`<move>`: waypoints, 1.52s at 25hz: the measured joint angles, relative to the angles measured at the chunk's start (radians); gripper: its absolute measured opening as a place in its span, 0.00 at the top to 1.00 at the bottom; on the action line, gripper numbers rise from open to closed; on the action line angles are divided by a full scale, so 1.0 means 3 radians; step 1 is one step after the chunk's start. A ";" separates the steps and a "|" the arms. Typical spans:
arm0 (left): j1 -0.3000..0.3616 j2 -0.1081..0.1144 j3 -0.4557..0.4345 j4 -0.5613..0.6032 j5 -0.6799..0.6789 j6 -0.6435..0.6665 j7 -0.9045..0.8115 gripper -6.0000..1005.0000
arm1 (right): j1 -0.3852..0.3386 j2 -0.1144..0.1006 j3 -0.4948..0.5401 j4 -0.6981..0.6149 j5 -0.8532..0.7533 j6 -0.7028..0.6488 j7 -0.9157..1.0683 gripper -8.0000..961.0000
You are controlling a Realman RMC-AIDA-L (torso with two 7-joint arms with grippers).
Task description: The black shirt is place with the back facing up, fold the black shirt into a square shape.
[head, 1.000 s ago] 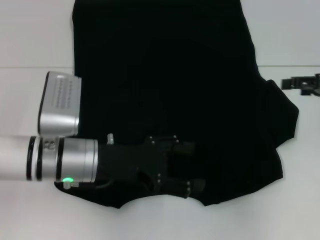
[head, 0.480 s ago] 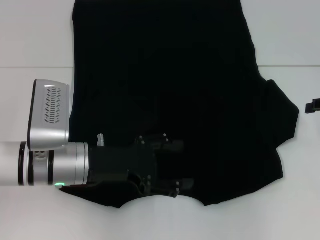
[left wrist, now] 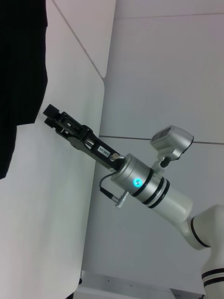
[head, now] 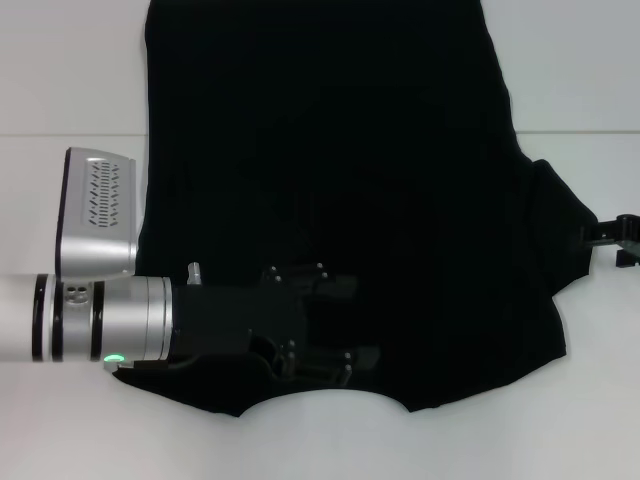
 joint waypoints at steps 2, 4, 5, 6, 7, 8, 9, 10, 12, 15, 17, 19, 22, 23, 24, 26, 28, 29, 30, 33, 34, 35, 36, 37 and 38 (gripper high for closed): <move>-0.0002 0.0001 -0.0002 0.0000 0.0006 0.0001 -0.0012 0.13 | 0.0005 0.0038 -0.0030 0.0007 -0.0001 0.0064 0.0000 0.09; -0.0007 0.0001 -0.0004 0.0001 0.0007 -0.0005 -0.0030 0.13 | 0.0012 0.0074 -0.0040 0.0010 -0.0001 0.0117 0.0000 0.09; -0.0011 0.0001 -0.0004 0.0001 0.0007 -0.0009 -0.0032 0.13 | 0.0015 0.0090 -0.0041 0.0010 -0.0001 0.0135 0.0000 0.09; -0.0015 0.0000 -0.0005 0.0001 0.0006 -0.0011 -0.0033 0.13 | 0.0020 0.0104 -0.0042 0.0010 0.0001 0.0152 0.0000 0.09; -0.0018 0.0000 -0.0005 0.0001 0.0006 -0.0013 -0.0033 0.13 | 0.0027 0.0114 -0.0043 0.0010 0.0004 0.0163 0.0001 0.09; -0.0021 0.0000 -0.0005 0.0001 0.0003 -0.0015 -0.0033 0.13 | 0.0033 0.0121 -0.0049 0.0010 0.0004 0.0174 0.0001 0.09; -0.0023 0.0000 -0.0006 0.0001 0.0002 -0.0017 -0.0033 0.13 | 0.0041 0.0131 -0.0061 0.0010 0.0004 0.0187 0.0001 0.09; -0.0025 -0.0001 -0.0006 0.0001 0.0000 -0.0020 -0.0033 0.13 | 0.0046 0.0139 -0.0079 0.0010 0.0002 0.0200 0.0001 0.09; -0.0025 -0.0001 -0.0006 0.0001 -0.0004 -0.0022 -0.0035 0.13 | 0.0052 0.0159 -0.0118 0.0010 0.0001 0.0236 0.0002 0.09; -0.0024 -0.0001 -0.0006 0.0001 -0.0012 -0.0026 -0.0037 0.13 | 0.0058 0.0178 -0.0127 0.0011 -0.0001 0.0304 0.0002 0.09; -0.0021 -0.0001 -0.0006 0.0001 -0.0012 -0.0026 -0.0037 0.13 | 0.0058 0.0197 -0.0139 0.0012 -0.0001 0.0368 0.0003 0.09; -0.0018 -0.0001 -0.0006 0.0001 -0.0012 -0.0027 -0.0037 0.13 | 0.0050 0.0211 -0.0165 0.0013 -0.0002 0.0422 0.0003 0.09; -0.0006 -0.0001 -0.0043 0.0002 -0.0014 -0.0038 -0.0036 0.13 | 0.0041 0.0226 -0.0210 0.0019 -0.0004 0.0462 0.0003 0.26; -0.0007 -0.0001 -0.0063 0.0003 -0.0010 -0.0038 -0.0037 0.13 | 0.0041 0.0231 -0.0225 0.0022 -0.0004 0.0464 0.0003 0.31; -0.0007 0.0000 -0.0074 0.0004 -0.0006 -0.0037 -0.0036 0.13 | 0.0040 0.0236 -0.0237 0.0028 -0.0004 0.0468 0.0003 0.36; -0.0008 0.0002 -0.0082 0.0005 -0.0004 -0.0034 -0.0036 0.13 | 0.0040 0.0244 -0.0246 0.0041 -0.0005 0.0481 0.0003 0.46; -0.0007 0.0002 -0.0085 0.0006 -0.0004 -0.0033 -0.0036 0.13 | 0.0041 0.0247 -0.0247 0.0046 -0.0005 0.0488 0.0003 0.54; -0.0006 0.0003 -0.0086 0.0006 -0.0004 -0.0034 -0.0036 0.13 | 0.0041 0.0249 -0.0247 0.0047 -0.0005 0.0491 0.0003 0.58; -0.0005 0.0003 -0.0087 0.0006 -0.0003 -0.0036 -0.0035 0.13 | 0.0040 0.0251 -0.0247 0.0047 -0.0005 0.0496 0.0003 0.62; -0.0001 0.0004 -0.0088 0.0006 -0.0001 -0.0038 -0.0035 0.13 | 0.0035 0.0252 -0.0248 0.0045 -0.0005 0.0502 0.0003 0.73; 0.0001 0.0004 -0.0088 0.0006 -0.0001 -0.0038 -0.0033 0.13 | 0.0032 0.0253 -0.0248 0.0041 -0.0005 0.0503 0.0002 0.75; 0.0003 0.0004 -0.0088 0.0006 -0.0001 -0.0038 -0.0031 0.13 | 0.0029 0.0253 -0.0248 0.0038 -0.0004 0.0503 -0.0002 0.76; 0.0005 0.0004 -0.0088 0.0005 -0.0002 -0.0039 -0.0027 0.13 | 0.0025 0.0253 -0.0248 0.0034 -0.0002 0.0503 -0.0009 0.78; 0.0006 0.0004 -0.0088 0.0003 -0.0004 -0.0040 -0.0026 0.13 | 0.0023 0.0253 -0.0243 0.0033 0.0004 0.0504 -0.0029 0.80; 0.0006 0.0004 -0.0088 0.0000 -0.0007 -0.0040 -0.0026 0.13 | 0.0020 0.0253 -0.0236 0.0033 0.0010 0.0505 -0.0052 0.82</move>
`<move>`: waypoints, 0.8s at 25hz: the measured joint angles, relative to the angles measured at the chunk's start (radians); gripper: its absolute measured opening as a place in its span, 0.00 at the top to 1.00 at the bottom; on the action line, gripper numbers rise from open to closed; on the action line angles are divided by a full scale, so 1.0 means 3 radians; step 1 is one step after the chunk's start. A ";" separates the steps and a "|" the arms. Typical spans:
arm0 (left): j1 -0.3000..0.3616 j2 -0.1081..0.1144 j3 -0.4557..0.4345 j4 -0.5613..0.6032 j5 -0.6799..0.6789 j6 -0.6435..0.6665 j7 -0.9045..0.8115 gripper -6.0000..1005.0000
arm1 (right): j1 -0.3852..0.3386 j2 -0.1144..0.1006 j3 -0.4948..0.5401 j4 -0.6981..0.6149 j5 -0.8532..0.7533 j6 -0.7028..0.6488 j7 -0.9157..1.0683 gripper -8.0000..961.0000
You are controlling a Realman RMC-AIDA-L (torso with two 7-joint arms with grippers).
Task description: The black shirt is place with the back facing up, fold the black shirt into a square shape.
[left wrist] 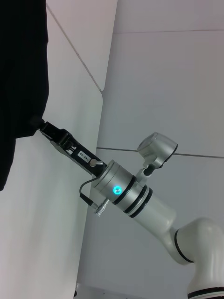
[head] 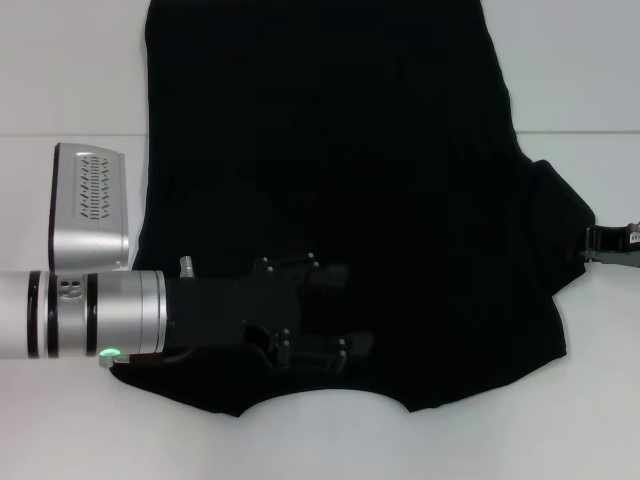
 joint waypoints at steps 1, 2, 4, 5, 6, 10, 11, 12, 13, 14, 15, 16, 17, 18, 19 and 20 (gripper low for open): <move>0.0000 0.0000 0.0000 -0.0002 -0.0003 -0.0001 0.0000 0.13 | -0.0003 0.0000 0.0007 -0.0001 0.0003 0.0001 -0.0018 0.84; 0.0000 0.0000 0.0000 -0.0002 -0.0008 -0.0001 -0.0001 0.13 | -0.0010 0.0000 0.0015 -0.0005 0.0011 0.0008 -0.0040 0.86; 0.0000 0.0000 -0.0002 -0.0002 -0.0014 -0.0001 -0.0006 0.13 | -0.0031 0.0000 0.0023 -0.0012 0.0042 0.0027 -0.0087 0.90; 0.0000 -0.0001 -0.0002 -0.0002 -0.0014 0.0000 -0.0007 0.13 | -0.0044 -0.0001 0.0026 -0.0013 0.0077 0.0035 -0.0120 0.92; 0.0000 -0.0002 -0.0004 -0.0001 -0.0016 0.0002 -0.0007 0.13 | -0.0061 -0.0004 0.0029 -0.0013 0.0119 0.0040 -0.0156 0.93; 0.0010 -0.0008 -0.0005 -0.0009 -0.0016 0.0001 -0.0007 0.13 | -0.0160 -0.0035 0.0032 -0.0056 0.0341 0.0034 -0.0302 0.98; 0.0015 -0.0011 -0.0005 -0.0012 -0.0016 -0.0003 -0.0007 0.13 | -0.0201 -0.0039 0.0033 -0.0091 0.0402 0.0030 -0.0338 0.98; 0.0022 -0.0014 -0.0005 -0.0014 -0.0016 -0.0004 -0.0007 0.13 | -0.0238 -0.0041 0.0034 -0.0126 0.0452 0.0029 -0.0365 0.98; 0.0028 -0.0017 -0.0006 -0.0015 -0.0016 -0.0007 -0.0007 0.13 | -0.0276 -0.0041 0.0035 -0.0161 0.0500 0.0021 -0.0393 0.98; 0.0035 -0.0019 -0.0012 -0.0016 -0.0016 -0.0010 -0.0007 0.13 | -0.0314 -0.0041 0.0037 -0.0195 0.0540 0.0016 -0.0419 0.98; 0.0039 -0.0022 -0.0019 -0.0017 -0.0017 -0.0010 -0.0007 0.13 | -0.0345 -0.0042 0.0040 -0.0220 0.0574 0.0014 -0.0443 0.98; 0.0045 -0.0025 -0.0035 -0.0019 -0.0017 -0.0009 -0.0007 0.13 | -0.0368 -0.0044 0.0045 -0.0233 0.0599 0.0013 -0.0466 0.98; 0.0048 -0.0027 -0.0046 -0.0023 -0.0018 -0.0008 -0.0011 0.13 | -0.0389 -0.0047 0.0054 -0.0241 0.0619 0.0012 -0.0486 0.98; 0.0050 -0.0028 -0.0052 -0.0025 -0.0018 -0.0006 -0.0024 0.13 | -0.0408 -0.0054 0.0074 -0.0242 0.0630 0.0012 -0.0510 0.98; 0.0052 -0.0029 -0.0055 -0.0027 -0.0019 -0.0005 -0.0037 0.13 | -0.0424 -0.0060 0.0098 -0.0243 0.0638 0.0013 -0.0537 0.98; 0.0052 -0.0030 -0.0056 -0.0027 -0.0019 -0.0001 -0.0062 0.13 | -0.0439 -0.0064 0.0135 -0.0243 0.0639 0.0014 -0.0565 0.98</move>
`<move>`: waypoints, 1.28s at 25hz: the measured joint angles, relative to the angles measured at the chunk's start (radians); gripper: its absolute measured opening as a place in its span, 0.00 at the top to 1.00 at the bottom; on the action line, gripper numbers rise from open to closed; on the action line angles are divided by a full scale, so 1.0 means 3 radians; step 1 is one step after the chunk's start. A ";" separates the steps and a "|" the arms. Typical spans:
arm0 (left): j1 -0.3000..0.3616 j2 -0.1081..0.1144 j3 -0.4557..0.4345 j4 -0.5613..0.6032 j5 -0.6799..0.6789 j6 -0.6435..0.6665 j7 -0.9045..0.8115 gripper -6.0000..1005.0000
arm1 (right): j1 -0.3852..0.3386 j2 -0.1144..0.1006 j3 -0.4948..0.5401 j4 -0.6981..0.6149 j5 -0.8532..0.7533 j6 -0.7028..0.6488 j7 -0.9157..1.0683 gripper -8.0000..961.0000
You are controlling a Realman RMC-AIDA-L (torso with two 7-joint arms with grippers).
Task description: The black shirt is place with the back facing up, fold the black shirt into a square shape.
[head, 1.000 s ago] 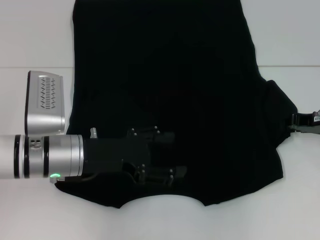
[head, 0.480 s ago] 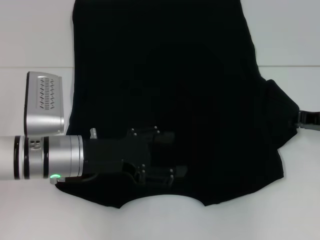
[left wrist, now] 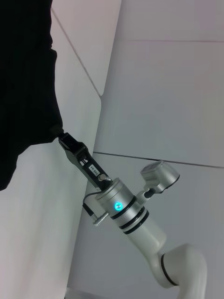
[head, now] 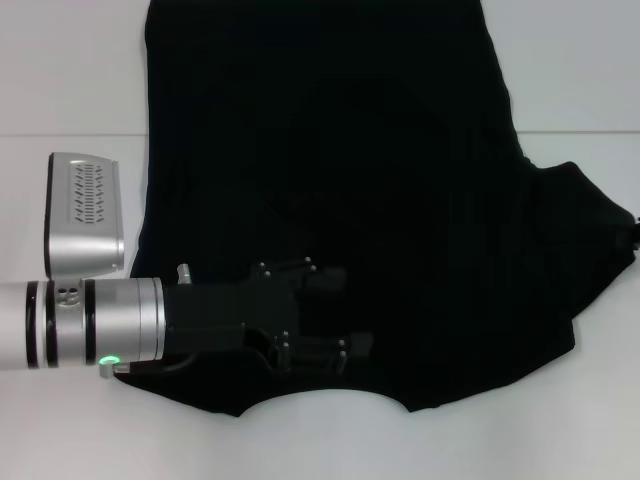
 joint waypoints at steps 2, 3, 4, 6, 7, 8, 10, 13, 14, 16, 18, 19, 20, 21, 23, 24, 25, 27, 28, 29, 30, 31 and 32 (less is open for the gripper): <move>0.0000 -0.0001 0.0000 -0.0001 -0.0001 0.0011 -0.0029 0.13 | -0.0022 -0.0004 0.0086 -0.0001 0.0001 0.0001 -0.0073 0.98; 0.0000 -0.0001 0.0000 -0.0001 -0.0002 0.0016 -0.0036 0.13 | -0.0030 -0.0005 0.0129 -0.0001 0.0001 0.0001 -0.0111 0.98; 0.0000 -0.0001 0.0000 -0.0002 -0.0002 0.0020 -0.0049 0.13 | -0.0037 -0.0007 0.0163 -0.0001 0.0001 0.0001 -0.0143 0.98; 0.0000 -0.0001 0.0002 -0.0002 -0.0002 0.0023 -0.0085 0.13 | -0.0045 -0.0010 0.0195 -0.0002 0.0002 0.0007 -0.0180 0.98; -0.0001 -0.0001 0.0003 -0.0002 -0.0002 0.0024 -0.0104 0.13 | -0.0046 -0.0012 0.0202 -0.0002 0.0002 0.0015 -0.0197 0.98; -0.0001 -0.0001 0.0003 -0.0002 -0.0002 0.0026 -0.0112 0.13 | -0.0047 -0.0013 0.0209 -0.0002 0.0002 0.0025 -0.0214 0.98; -0.0001 -0.0001 0.0004 -0.0002 -0.0002 0.0029 -0.0126 0.13 | -0.0047 -0.0013 0.0236 0.0003 0.0002 0.0042 -0.0265 0.98; -0.0005 -0.0001 0.0011 -0.0002 -0.0002 0.0029 -0.0169 0.13 | -0.0043 -0.0010 0.0270 0.0004 0.0002 0.0053 -0.0324 0.98; -0.0008 -0.0001 0.0016 -0.0002 -0.0001 0.0029 -0.0188 0.13 | -0.0040 -0.0008 0.0281 0.0003 0.0002 0.0057 -0.0334 0.98; -0.0014 -0.0001 0.0020 -0.0002 0.0000 0.0028 -0.0205 0.13 | -0.0032 -0.0006 0.0302 0.0001 0.0020 0.0070 -0.0361 0.98; -0.0016 -0.0001 0.0019 -0.0002 0.0000 0.0028 -0.0205 0.13 | -0.0023 -0.0004 0.0313 0.0000 0.0065 0.0071 -0.0416 0.98; -0.0019 -0.0001 0.0013 -0.0002 0.0000 0.0029 -0.0205 0.13 | -0.0019 -0.0001 0.0311 0.0000 0.0091 0.0070 -0.0444 0.98; -0.0021 -0.0001 0.0011 -0.0002 0.0000 0.0029 -0.0205 0.13 | -0.0012 0.0002 0.0307 0.0000 0.0113 0.0069 -0.0468 0.98; -0.0022 -0.0001 0.0008 -0.0002 -0.0001 0.0030 -0.0205 0.13 | -0.0003 0.0008 0.0300 0.0000 0.0133 0.0067 -0.0490 0.98; -0.0023 0.0001 0.0006 -0.0002 -0.0002 0.0027 -0.0205 0.13 | 0.0026 0.0021 0.0290 0.0006 0.0155 0.0062 -0.0517 0.98; -0.0023 0.0001 0.0005 -0.0002 -0.0002 0.0015 -0.0206 0.13 | 0.0046 0.0033 0.0290 0.0011 0.0162 0.0060 -0.0534 0.98; -0.0023 0.0001 0.0005 -0.0002 -0.0002 0.0015 -0.0206 0.13 | 0.0074 0.0052 0.0289 0.0018 0.0167 0.0054 -0.0547 0.98; -0.0023 0.0000 0.0005 -0.0002 -0.0002 0.0007 -0.0205 0.13 | 0.0125 0.0088 0.0283 0.0025 0.0172 0.0028 -0.0567 0.98; -0.0023 -0.0001 0.0004 -0.0003 -0.0002 0.0005 -0.0205 0.13 | 0.0156 0.0109 0.0270 0.0031 0.0175 0.0008 -0.0584 0.98; -0.0023 -0.0001 0.0004 -0.0003 -0.0002 0.0005 -0.0205 0.13 | 0.0187 0.0129 0.0253 0.0035 0.0178 -0.0020 -0.0599 0.98; -0.0023 0.0001 0.0002 -0.0002 -0.0002 0.0004 -0.0206 0.13 | 0.0230 0.0157 0.0220 0.0040 0.0178 -0.0059 -0.0623 0.98; -0.0025 0.0001 0.0001 -0.0002 -0.0002 0.0004 -0.0207 0.13 | 0.0262 0.0178 0.0188 0.0043 0.0177 -0.0096 -0.0640 0.98; -0.0027 0.0003 0.0000 -0.0003 -0.0002 0.0003 -0.0208 0.13 | 0.0301 0.0199 0.0129 0.0043 0.0177 -0.0133 -0.0651 0.98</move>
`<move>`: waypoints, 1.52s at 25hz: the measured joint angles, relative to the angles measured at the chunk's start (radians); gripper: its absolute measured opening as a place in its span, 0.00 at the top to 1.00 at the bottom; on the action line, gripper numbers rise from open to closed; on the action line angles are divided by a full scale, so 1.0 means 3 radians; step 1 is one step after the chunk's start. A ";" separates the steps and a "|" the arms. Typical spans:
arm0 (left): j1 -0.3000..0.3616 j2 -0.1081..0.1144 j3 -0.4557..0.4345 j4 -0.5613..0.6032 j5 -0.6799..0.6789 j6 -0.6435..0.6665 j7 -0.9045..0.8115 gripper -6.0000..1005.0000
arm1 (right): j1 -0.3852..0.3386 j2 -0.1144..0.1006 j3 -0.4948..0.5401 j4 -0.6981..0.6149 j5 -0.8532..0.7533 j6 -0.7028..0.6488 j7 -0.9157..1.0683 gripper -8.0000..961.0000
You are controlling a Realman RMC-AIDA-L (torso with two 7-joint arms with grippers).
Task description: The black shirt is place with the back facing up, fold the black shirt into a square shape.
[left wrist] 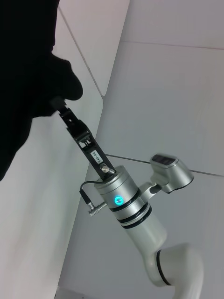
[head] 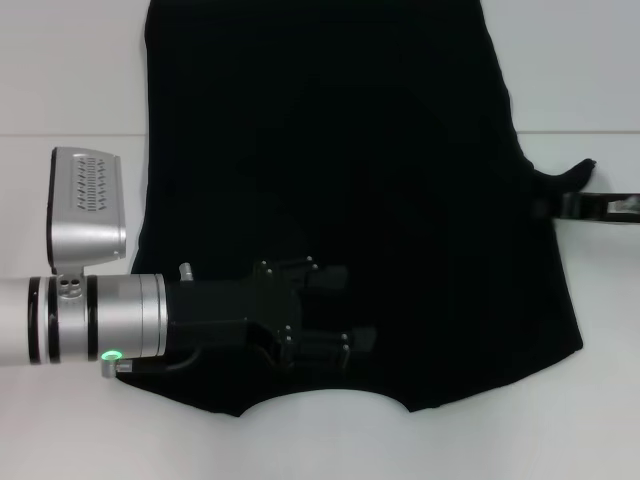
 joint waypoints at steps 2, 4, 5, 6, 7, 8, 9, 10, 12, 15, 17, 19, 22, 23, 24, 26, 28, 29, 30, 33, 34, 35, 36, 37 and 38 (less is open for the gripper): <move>-0.0005 0.0003 -0.0001 0.0000 0.0000 -0.0002 -0.0007 0.13 | 0.0074 0.0026 -0.0153 0.0000 -0.0009 -0.0049 0.0014 0.98; -0.0008 0.0005 0.0000 0.0005 0.0000 -0.0007 -0.0023 0.13 | 0.0143 0.0041 -0.0359 0.0001 -0.0016 -0.0067 0.0083 0.98; -0.0009 0.0007 -0.0001 0.0008 0.0000 -0.0010 -0.0029 0.13 | 0.0176 0.0044 -0.0452 0.0001 -0.0017 -0.0069 0.0138 0.98; -0.0010 0.0010 -0.0001 0.0012 0.0000 -0.0012 -0.0034 0.13 | 0.0203 0.0044 -0.0524 0.0001 -0.0019 -0.0067 0.0194 0.98; -0.0010 0.0012 0.0000 0.0014 0.0003 -0.0012 -0.0037 0.13 | 0.0233 0.0046 -0.0596 0.0001 -0.0019 -0.0063 0.0250 0.98; -0.0010 0.0015 0.0000 0.0016 0.0006 -0.0013 -0.0038 0.13 | 0.0255 0.0048 -0.0660 0.0001 -0.0020 -0.0056 0.0307 0.98; -0.0011 0.0017 0.0000 0.0019 0.0009 -0.0013 -0.0043 0.13 | 0.0273 0.0050 -0.0705 0.0001 -0.0021 -0.0049 0.0352 0.98; -0.0013 0.0019 0.0000 0.0025 0.0012 -0.0013 -0.0051 0.13 | 0.0293 0.0051 -0.0746 0.0001 -0.0023 -0.0044 0.0397 0.98; -0.0016 0.0021 0.0000 0.0031 0.0016 -0.0023 -0.0070 0.13 | 0.0326 0.0051 -0.0782 0.0002 -0.0027 -0.0038 0.0438 0.98; -0.0022 0.0022 0.0000 0.0035 0.0023 -0.0055 -0.0078 0.13 | 0.0357 0.0052 -0.0793 0.0001 -0.0034 -0.0030 0.0476 0.98; -0.0022 0.0022 0.0000 0.0036 0.0025 -0.0065 -0.0078 0.13 | 0.0372 0.0042 -0.0837 0.0004 -0.0038 -0.0032 0.0538 0.98; -0.0022 0.0022 0.0000 0.0036 0.0026 -0.0075 -0.0079 0.13 | 0.0381 0.0028 -0.0936 0.0008 -0.0041 -0.0046 0.0607 0.98; -0.0022 0.0022 0.0000 0.0036 0.0025 -0.0100 -0.0079 0.13 | 0.0373 0.0030 -0.1016 -0.0013 -0.0043 -0.0028 0.0647 0.97; -0.0022 0.0022 0.0000 0.0036 0.0026 -0.0103 -0.0079 0.13 | 0.0373 0.0030 -0.1016 -0.0013 -0.0043 -0.0028 0.0647 0.94; -0.0022 0.0022 0.0000 0.0036 0.0028 -0.0105 -0.0078 0.13 | 0.0362 0.0031 -0.1005 -0.0025 -0.0043 -0.0009 0.0648 0.91; -0.0024 0.0022 0.0000 0.0034 0.0028 -0.0105 -0.0078 0.13 | 0.0344 0.0024 -0.0952 -0.0038 -0.0038 0.0019 0.0648 0.86; -0.0025 0.0022 0.0000 0.0031 0.0028 -0.0105 -0.0078 0.13 | 0.0329 -0.0006 -0.0893 -0.0042 -0.0036 0.0043 0.0649 0.80; -0.0025 0.0022 0.0000 0.0029 0.0027 -0.0105 -0.0077 0.13 | 0.0322 -0.0021 -0.0870 -0.0043 -0.0037 0.0054 0.0650 0.77; -0.0026 0.0022 0.0000 0.0025 0.0022 -0.0105 -0.0076 0.13 | 0.0311 -0.0044 -0.0848 -0.0043 -0.0038 0.0063 0.0658 0.74; -0.0026 0.0022 0.0000 0.0021 0.0010 -0.0105 -0.0069 0.13 | 0.0273 -0.0107 -0.0810 -0.0043 -0.0038 0.0103 0.0731 0.66; -0.0026 0.0022 0.0000 0.0020 0.0009 -0.0105 -0.0068 0.13 | 0.0258 -0.0134 -0.0806 -0.0033 -0.0037 0.0133 0.0782 0.64; -0.0026 0.0022 0.0000 0.0018 0.0008 -0.0105 -0.0067 0.13 | 0.0242 -0.0162 -0.0806 -0.0016 -0.0038 0.0173 0.0854 0.61; -0.0027 0.0022 0.0000 0.0018 0.0008 -0.0105 -0.0067 0.13 | 0.0226 -0.0186 -0.0808 0.0003 -0.0039 0.0215 0.0925 0.58; -0.0027 0.0022 0.0000 0.0018 0.0008 -0.0104 -0.0066 0.13 | 0.0209 -0.0206 -0.0811 0.0023 -0.0041 0.0252 0.0985 0.56; -0.0027 0.0022 0.0000 0.0022 0.0008 -0.0104 -0.0065 0.13 | 0.0191 -0.0229 -0.0818 0.0050 -0.0041 0.0300 0.1054 0.51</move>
